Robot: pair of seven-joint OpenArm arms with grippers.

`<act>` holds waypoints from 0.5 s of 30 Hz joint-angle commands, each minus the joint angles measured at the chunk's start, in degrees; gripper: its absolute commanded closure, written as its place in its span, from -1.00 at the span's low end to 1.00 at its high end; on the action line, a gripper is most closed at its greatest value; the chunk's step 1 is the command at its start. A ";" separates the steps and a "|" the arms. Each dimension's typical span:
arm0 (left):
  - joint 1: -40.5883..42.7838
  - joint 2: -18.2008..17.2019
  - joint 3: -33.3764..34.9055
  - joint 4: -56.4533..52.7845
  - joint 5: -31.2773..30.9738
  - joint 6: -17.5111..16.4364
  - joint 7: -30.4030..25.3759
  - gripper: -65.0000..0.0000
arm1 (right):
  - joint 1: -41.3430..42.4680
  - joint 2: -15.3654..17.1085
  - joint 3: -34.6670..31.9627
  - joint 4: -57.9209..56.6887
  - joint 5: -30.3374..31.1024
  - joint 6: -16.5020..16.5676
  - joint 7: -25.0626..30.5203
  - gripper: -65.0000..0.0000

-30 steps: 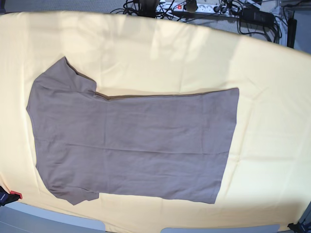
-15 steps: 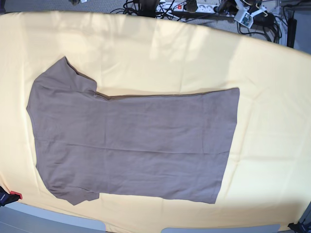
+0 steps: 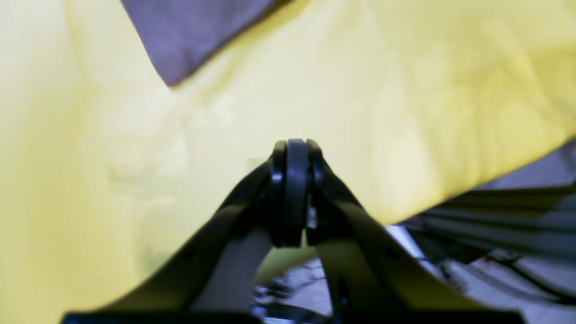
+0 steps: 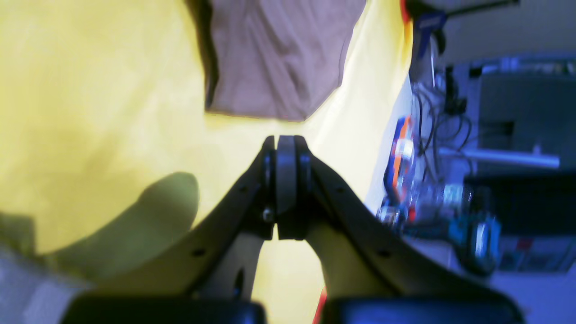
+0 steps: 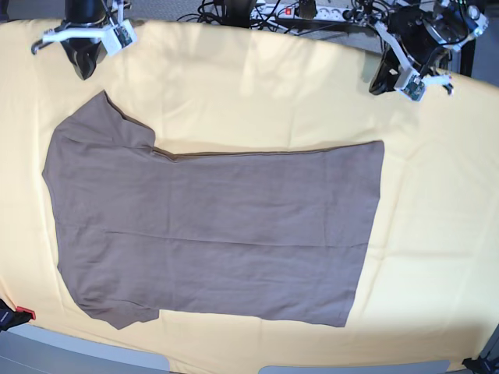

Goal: Fold the T-shirt properly
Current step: 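Move both grippers down to the shirt's shoulder corners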

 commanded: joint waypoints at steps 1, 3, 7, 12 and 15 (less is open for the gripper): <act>-1.22 -1.79 -0.42 0.90 -0.26 -0.48 -2.12 1.00 | 1.09 1.51 1.18 0.87 1.38 1.03 1.84 1.00; -3.78 -4.76 -0.42 0.87 1.38 -1.53 -4.61 1.00 | 3.32 2.93 3.26 0.87 7.43 6.32 4.04 1.00; -7.19 -11.06 -0.42 0.50 5.55 -5.11 -10.93 1.00 | 6.19 3.15 7.50 0.87 15.52 15.63 7.13 1.00; -12.48 -18.82 1.60 -2.21 5.64 -10.80 -15.06 0.70 | 7.85 3.15 10.19 0.87 22.51 19.41 8.92 0.98; -16.22 -22.38 6.05 -4.48 8.46 -10.78 -15.06 0.17 | 7.87 3.15 10.16 0.87 22.64 21.33 9.07 0.51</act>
